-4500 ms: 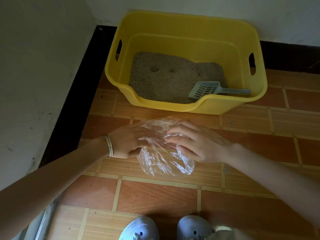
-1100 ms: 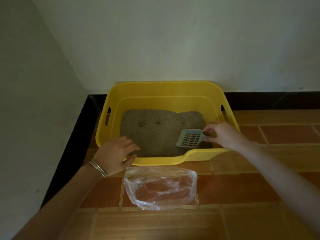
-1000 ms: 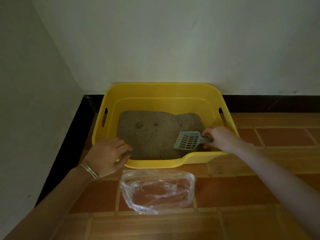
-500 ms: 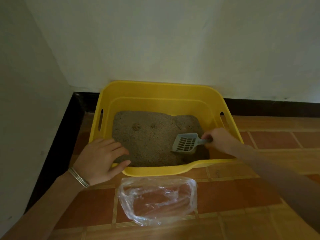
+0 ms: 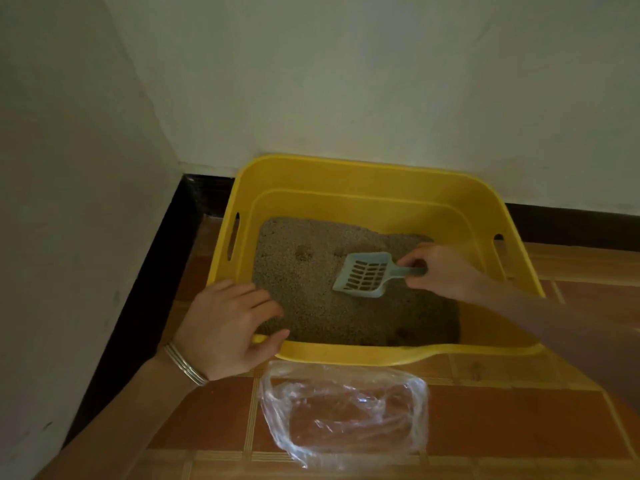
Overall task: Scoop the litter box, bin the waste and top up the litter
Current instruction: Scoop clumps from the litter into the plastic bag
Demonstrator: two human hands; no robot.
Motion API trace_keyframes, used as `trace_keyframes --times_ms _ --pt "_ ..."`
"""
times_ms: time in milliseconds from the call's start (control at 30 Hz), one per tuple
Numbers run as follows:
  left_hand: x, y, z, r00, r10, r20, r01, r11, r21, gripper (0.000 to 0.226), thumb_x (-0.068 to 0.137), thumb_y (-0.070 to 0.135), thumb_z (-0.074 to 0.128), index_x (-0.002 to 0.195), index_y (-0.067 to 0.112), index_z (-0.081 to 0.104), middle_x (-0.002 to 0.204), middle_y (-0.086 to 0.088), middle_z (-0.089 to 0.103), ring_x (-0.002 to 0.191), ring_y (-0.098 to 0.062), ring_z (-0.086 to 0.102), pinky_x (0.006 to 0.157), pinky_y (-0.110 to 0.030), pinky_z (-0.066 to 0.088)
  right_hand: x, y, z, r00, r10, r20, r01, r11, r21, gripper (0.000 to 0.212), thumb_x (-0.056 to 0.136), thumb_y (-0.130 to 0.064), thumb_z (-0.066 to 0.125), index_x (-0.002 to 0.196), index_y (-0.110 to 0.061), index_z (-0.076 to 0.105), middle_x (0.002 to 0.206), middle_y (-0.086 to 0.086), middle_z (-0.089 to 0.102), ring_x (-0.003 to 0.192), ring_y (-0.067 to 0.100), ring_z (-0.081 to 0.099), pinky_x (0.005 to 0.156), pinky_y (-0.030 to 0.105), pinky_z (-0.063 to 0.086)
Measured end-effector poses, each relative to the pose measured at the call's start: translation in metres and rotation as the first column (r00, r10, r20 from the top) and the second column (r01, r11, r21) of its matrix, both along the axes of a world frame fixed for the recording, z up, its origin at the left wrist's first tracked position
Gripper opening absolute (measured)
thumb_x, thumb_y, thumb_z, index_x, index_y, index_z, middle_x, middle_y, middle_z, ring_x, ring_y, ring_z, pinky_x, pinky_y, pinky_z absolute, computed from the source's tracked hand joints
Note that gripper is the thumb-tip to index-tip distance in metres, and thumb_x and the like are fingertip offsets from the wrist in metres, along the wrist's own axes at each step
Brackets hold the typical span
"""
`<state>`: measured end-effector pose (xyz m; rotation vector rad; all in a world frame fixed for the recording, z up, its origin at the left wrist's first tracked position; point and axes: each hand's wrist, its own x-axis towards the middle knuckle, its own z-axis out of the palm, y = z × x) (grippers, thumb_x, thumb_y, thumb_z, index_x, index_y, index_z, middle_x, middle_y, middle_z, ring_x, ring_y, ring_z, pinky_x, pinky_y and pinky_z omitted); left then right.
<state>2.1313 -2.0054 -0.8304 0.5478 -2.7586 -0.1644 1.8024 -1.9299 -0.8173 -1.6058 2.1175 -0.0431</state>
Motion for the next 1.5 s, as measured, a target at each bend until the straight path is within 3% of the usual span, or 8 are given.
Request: trace_keyframes --times_ms 167,400,567,700,833,1067,1333,1500 --pt "0.001 0.000 -0.001 0.999 0.002 0.041 -0.002 1.000 0.000 0.035 0.082 0.051 0.048 0.080 0.026 0.071 0.073 0.011 0.064 0.068 -0.013 0.060 0.058 -0.031 0.045 0.005 -0.021 -0.019 0.998 -0.028 0.050 0.031 0.998 -0.059 0.026 0.079 -0.023 0.071 0.104 -0.015 0.066 0.096 -0.003 0.057 0.080 0.006 0.051 0.065 0.014 0.038" --pt "0.001 0.001 -0.001 0.998 0.007 0.068 -0.009 1.000 0.029 0.033 0.083 0.052 0.048 0.081 0.027 0.070 0.073 0.013 0.063 0.067 -0.011 0.059 0.060 -0.030 0.042 0.004 -0.034 -0.026 0.990 -0.090 0.112 0.098 0.993 -0.071 0.019 0.076 -0.026 0.074 0.093 -0.019 0.069 0.094 -0.005 0.065 0.081 0.007 0.058 0.063 0.014 0.043" --pt "0.002 0.000 0.000 0.996 -0.005 0.087 0.002 0.999 0.038 0.034 0.083 0.053 0.048 0.082 0.028 0.070 0.073 0.013 0.063 0.068 -0.012 0.059 0.060 -0.030 0.041 -0.012 -0.023 -0.009 0.997 -0.077 0.004 0.077 0.997 -0.028 0.015 0.078 -0.028 0.072 0.091 -0.022 0.067 0.086 -0.007 0.061 0.064 -0.002 0.050 0.047 0.011 0.035" --pt "0.001 -0.001 0.000 0.997 -0.011 0.081 0.007 0.999 0.048 0.033 0.083 0.052 0.049 0.080 0.027 0.070 0.072 0.012 0.063 0.067 -0.013 0.060 0.058 -0.032 0.045 -0.021 -0.016 -0.005 0.996 -0.079 -0.033 0.077 0.996 -0.037 0.021 0.079 -0.025 0.071 0.098 -0.016 0.068 0.082 -0.007 0.057 0.064 -0.004 0.047 0.049 0.007 0.038" --pt "0.000 0.000 0.000 0.997 -0.009 0.078 0.005 0.998 0.057 0.031 0.082 0.050 0.050 0.080 0.027 0.071 0.072 0.013 0.064 0.066 -0.012 0.060 0.058 -0.032 0.045 -0.025 -0.019 -0.005 0.992 -0.089 -0.094 0.086 0.996 -0.034 0.022 0.079 -0.027 0.071 0.099 -0.017 0.068 0.075 -0.009 0.057 0.060 -0.002 0.049 0.046 0.012 0.031" --pt "-0.001 0.000 0.001 0.995 -0.017 0.100 0.011 0.998 0.062 0.030 0.081 0.050 0.050 0.078 0.028 0.070 0.071 0.015 0.063 0.065 -0.008 0.059 0.056 -0.028 0.043 -0.009 -0.053 -0.027 0.998 -0.010 0.054 0.012 0.999 -0.029 0.024 0.077 -0.020 0.072 0.100 -0.016 0.068 0.091 -0.004 0.067 0.073 0.007 0.060 0.065 0.018 0.049" --pt "-0.002 0.000 0.003 0.993 -0.017 0.116 0.007 0.996 0.089 0.026 0.080 0.050 0.053 0.076 0.029 0.069 0.068 0.015 0.062 0.063 -0.006 0.058 0.055 -0.028 0.042 -0.001 -0.072 -0.051 0.973 0.037 0.229 -0.017 0.996 -0.088 0.023 0.075 -0.020 0.074 0.097 -0.018 0.068 0.089 -0.011 0.061 0.070 -0.007 0.050 0.059 0.009 0.034" --pt "-0.002 0.000 0.004 0.992 -0.027 0.123 0.013 0.994 0.110 0.023 0.079 0.049 0.055 0.075 0.030 0.068 0.066 0.015 0.061 0.061 -0.006 0.057 0.053 -0.026 0.042 0.015 -0.073 -0.069 0.960 0.014 0.281 0.029 0.989 -0.148 0.025 0.070 -0.022 0.078 0.091 -0.018 0.067 0.081 -0.016 0.057 0.078 0.000 0.053 0.067 0.012 0.038"
